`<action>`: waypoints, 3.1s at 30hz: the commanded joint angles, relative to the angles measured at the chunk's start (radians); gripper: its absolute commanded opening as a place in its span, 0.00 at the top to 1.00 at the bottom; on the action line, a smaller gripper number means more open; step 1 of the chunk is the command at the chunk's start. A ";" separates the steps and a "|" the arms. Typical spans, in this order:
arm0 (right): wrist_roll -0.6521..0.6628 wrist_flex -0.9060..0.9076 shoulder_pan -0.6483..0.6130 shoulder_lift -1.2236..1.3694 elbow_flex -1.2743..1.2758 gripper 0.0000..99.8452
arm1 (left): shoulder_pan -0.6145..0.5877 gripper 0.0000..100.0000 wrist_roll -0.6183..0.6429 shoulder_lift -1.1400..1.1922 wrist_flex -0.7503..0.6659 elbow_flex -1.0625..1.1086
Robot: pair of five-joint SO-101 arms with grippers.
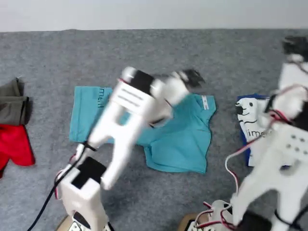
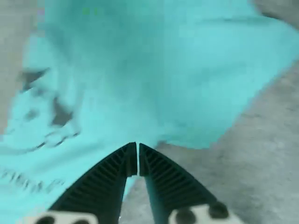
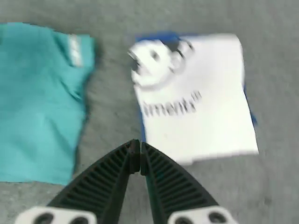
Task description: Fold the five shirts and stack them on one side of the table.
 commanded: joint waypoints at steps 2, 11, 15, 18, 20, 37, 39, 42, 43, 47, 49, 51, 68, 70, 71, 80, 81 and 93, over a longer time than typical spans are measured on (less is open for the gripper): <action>0.000 0.033 0.150 -0.117 0.091 0.99 | 0.137 0.88 0.008 -0.064 0.008 0.054; 0.075 0.035 0.196 -0.262 0.259 0.99 | 0.213 0.85 0.009 0.080 -0.041 0.104; 0.075 0.033 0.196 -0.320 0.313 0.99 | 0.278 0.85 0.021 0.149 -0.069 0.102; 0.075 0.035 0.196 -0.346 0.339 0.99 | 0.302 0.85 0.048 0.173 -0.115 0.104; 0.075 0.036 0.196 -0.363 0.344 0.99 | 0.304 0.85 0.048 0.199 -0.137 0.104; 0.074 0.038 0.196 -0.387 0.344 0.99 | 0.287 1.00 0.092 0.342 -0.147 0.021; 0.074 0.038 0.196 -0.387 0.344 0.99 | 0.287 0.99 0.092 0.310 -0.115 -0.013; 0.072 0.039 0.196 -0.387 0.344 0.99 | 0.278 0.99 0.089 0.247 -0.083 -0.062; 0.072 0.039 0.196 -0.387 0.344 0.99 | 0.265 0.99 0.087 0.226 -0.077 -0.074; 0.072 0.039 0.196 -0.387 0.344 0.99 | 0.199 0.99 0.086 0.183 -0.072 -0.159; 0.072 0.039 0.196 -0.387 0.344 0.99 | 0.161 0.99 0.069 0.189 -0.072 -0.209; 0.072 0.039 0.196 -0.387 0.344 0.99 | 0.127 0.99 0.040 0.207 -0.077 -0.249; 0.072 0.041 0.196 -0.389 0.344 0.99 | -0.051 0.87 -0.003 0.641 -0.049 -0.719; 0.072 0.041 0.196 -0.389 0.344 0.99 | -0.058 0.87 -0.003 0.669 -0.044 -0.757; 0.072 0.041 0.196 -0.389 0.344 0.99 | -0.061 0.87 -0.003 0.677 -0.044 -0.777; 0.072 0.041 0.196 -0.389 0.339 0.99 | -0.069 0.93 0.002 0.563 0.026 -0.928; 0.072 0.041 0.196 -0.390 0.339 0.99 | -0.066 0.93 0.002 0.528 0.026 -0.905; 0.072 0.041 0.196 -0.390 0.339 0.99 | 0.072 0.93 -0.003 0.041 -0.032 -0.047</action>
